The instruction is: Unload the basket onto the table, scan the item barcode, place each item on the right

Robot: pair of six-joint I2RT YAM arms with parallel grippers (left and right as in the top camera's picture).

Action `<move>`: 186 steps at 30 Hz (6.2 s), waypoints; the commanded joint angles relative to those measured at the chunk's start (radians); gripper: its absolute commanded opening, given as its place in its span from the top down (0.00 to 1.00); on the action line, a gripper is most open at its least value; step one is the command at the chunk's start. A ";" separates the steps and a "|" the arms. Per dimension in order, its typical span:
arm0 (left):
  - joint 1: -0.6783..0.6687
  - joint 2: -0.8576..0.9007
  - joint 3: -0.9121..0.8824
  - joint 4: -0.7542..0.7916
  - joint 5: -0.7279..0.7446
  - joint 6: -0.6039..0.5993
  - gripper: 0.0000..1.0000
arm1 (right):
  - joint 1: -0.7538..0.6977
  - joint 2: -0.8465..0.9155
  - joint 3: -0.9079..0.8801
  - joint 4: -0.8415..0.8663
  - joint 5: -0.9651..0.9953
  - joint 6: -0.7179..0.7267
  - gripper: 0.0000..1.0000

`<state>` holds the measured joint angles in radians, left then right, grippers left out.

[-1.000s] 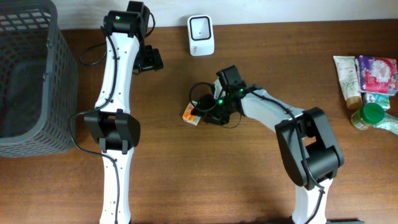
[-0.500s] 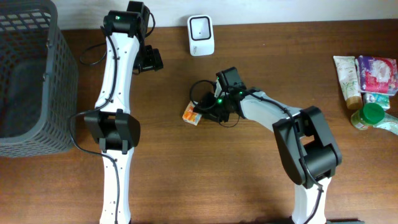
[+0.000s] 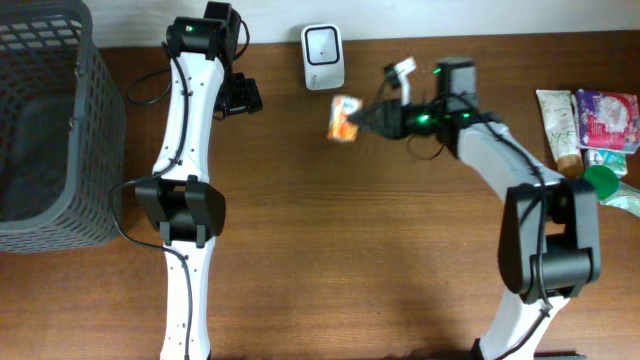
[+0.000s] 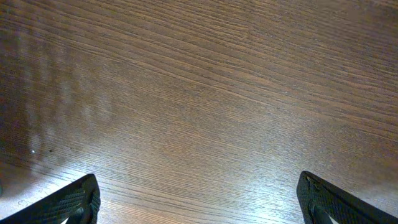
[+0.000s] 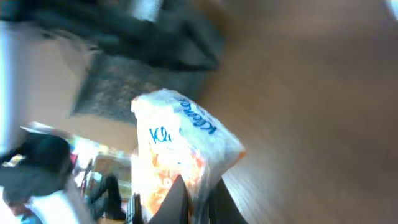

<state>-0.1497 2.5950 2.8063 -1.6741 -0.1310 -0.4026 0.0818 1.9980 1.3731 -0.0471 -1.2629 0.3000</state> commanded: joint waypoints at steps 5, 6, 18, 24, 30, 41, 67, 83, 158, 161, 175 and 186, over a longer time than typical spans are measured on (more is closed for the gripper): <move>0.004 -0.018 -0.006 0.001 -0.005 0.015 0.01 | -0.018 -0.024 0.008 0.425 -0.290 0.221 0.96; 0.004 -0.018 -0.006 0.001 -0.005 0.015 0.01 | -0.018 -0.024 0.008 0.490 -0.289 0.258 0.96; 0.004 -0.018 -0.006 0.001 -0.005 0.015 0.01 | -0.025 -0.024 0.007 0.960 -0.290 0.594 0.96; 0.004 -0.018 -0.006 0.001 -0.006 0.015 0.01 | -0.022 -0.023 0.007 0.895 -0.061 0.606 0.96; 0.004 -0.018 -0.006 0.001 -0.005 0.015 0.01 | 0.010 -0.023 0.008 0.454 0.497 0.418 0.96; 0.004 -0.018 -0.006 0.001 -0.006 0.015 0.01 | 0.140 -0.023 0.486 -0.568 1.476 -0.411 0.96; 0.004 -0.018 -0.006 0.001 -0.005 0.015 0.01 | 0.304 0.349 0.490 0.201 1.312 -0.984 0.96; 0.004 -0.018 -0.006 0.001 -0.005 0.015 0.01 | -0.266 0.098 0.531 -0.745 1.536 -0.294 0.96; -0.004 -0.018 -0.006 0.001 -0.005 0.015 0.01 | -0.082 -1.995 -1.266 -0.114 1.092 -0.401 0.01; -0.004 -0.018 -0.006 0.001 -0.005 0.015 0.01 | -0.083 -1.995 -1.299 -0.056 1.091 -0.401 0.01; -0.004 -0.018 -0.006 0.001 -0.005 0.015 0.01 | -0.083 -1.995 -1.368 -0.031 1.222 -0.306 0.01; -0.004 -0.018 -0.006 0.001 -0.005 0.015 0.01 | -0.083 -1.995 -1.368 -0.029 1.222 -0.306 0.01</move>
<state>-0.1520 2.5950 2.8017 -1.6726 -0.1310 -0.3996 -0.0067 0.0139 0.0154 -0.0746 -0.0593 -0.0212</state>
